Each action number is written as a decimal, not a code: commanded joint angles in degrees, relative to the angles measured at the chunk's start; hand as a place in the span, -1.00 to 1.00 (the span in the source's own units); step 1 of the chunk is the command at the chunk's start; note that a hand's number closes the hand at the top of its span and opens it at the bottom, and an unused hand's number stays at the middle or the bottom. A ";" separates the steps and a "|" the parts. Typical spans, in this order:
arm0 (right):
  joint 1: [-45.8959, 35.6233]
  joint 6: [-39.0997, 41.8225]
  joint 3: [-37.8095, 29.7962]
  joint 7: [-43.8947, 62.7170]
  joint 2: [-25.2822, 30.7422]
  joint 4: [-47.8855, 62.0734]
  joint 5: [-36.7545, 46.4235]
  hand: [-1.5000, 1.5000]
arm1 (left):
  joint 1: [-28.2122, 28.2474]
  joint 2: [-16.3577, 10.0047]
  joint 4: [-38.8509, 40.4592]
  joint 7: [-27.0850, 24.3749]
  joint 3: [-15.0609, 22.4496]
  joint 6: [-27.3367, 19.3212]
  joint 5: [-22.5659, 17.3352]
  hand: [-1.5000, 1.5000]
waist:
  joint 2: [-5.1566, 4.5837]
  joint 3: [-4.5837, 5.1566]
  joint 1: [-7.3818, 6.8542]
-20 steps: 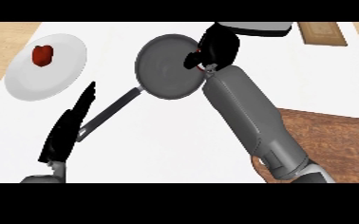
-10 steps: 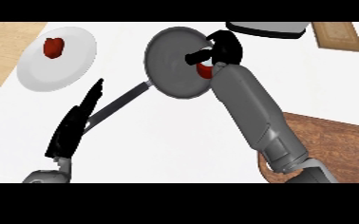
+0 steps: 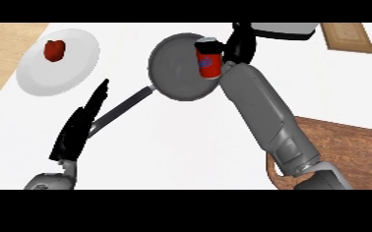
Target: Pick the can from the cutting board and place it in the pan
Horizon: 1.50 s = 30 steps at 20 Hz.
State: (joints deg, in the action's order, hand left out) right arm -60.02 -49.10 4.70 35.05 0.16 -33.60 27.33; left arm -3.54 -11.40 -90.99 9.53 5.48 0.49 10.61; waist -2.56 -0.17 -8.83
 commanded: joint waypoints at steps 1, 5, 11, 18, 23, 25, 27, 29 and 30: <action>-1.12 -12.28 -2.05 -2.38 -0.15 1.38 -1.78 -1.00 | 0.87 -1.12 0.47 -0.63 -0.95 1.06 -0.77 0.00 | 0.51 0.09 1.39; 1.06 -20.80 -3.80 -5.25 -0.15 2.73 -3.48 -1.00 | 2.11 -0.13 -0.34 -0.43 -0.96 -0.70 0.05 0.00 | 1.06 0.07 2.96; 10.32 -23.74 0.36 -12.41 -0.14 -5.86 -10.09 -1.00 | 4.18 -0.79 -0.42 1.20 -3.47 -1.12 -0.82 0.00 | 2.41 0.07 6.70; 26.51 -23.12 6.65 -14.49 -0.15 -20.51 -5.75 -1.00 | 6.55 -0.57 -1.26 1.25 -4.57 -1.52 -0.64 0.00 | 3.20 0.19 9.93; 40.79 -18.11 9.13 -11.07 3.49 -37.00 -1.41 -1.00 | 8.29 -0.65 1.17 -3.39 -6.47 -2.18 -0.37 0.00 | 3.13 0.25 10.37; 45.01 -13.90 9.44 -8.35 7.27 -43.72 0.28 -1.00 | 8.89 -1.98 -2.72 -1.14 -7.22 -0.68 -1.34 0.00 | 3.05 0.23 9.96; 49.82 -12.08 9.10 -6.41 10.36 -51.00 1.01 -1.00 | 10.50 -1.29 -2.89 -2.07 -6.49 -1.05 -0.60 0.00 | 3.03 0.24 9.97; 57.10 -13.04 11.97 -5.20 8.39 -57.77 3.51 -1.00 | 10.67 -0.38 -2.23 -2.22 -6.05 -1.13 -0.43 0.00 | 2.97 0.23 9.95; 59.63 -11.62 12.16 -7.74 10.17 -59.02 1.63 -1.00 | 8.38 -1.18 -2.31 0.02 -6.56 -0.77 -0.11 0.00 | 2.81 0.19 9.67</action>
State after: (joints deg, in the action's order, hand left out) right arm -10.47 -63.14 14.54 27.47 7.86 -82.26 28.36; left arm 5.57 -12.63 -93.32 8.58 -0.93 -0.32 9.82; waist 0.41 0.06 0.99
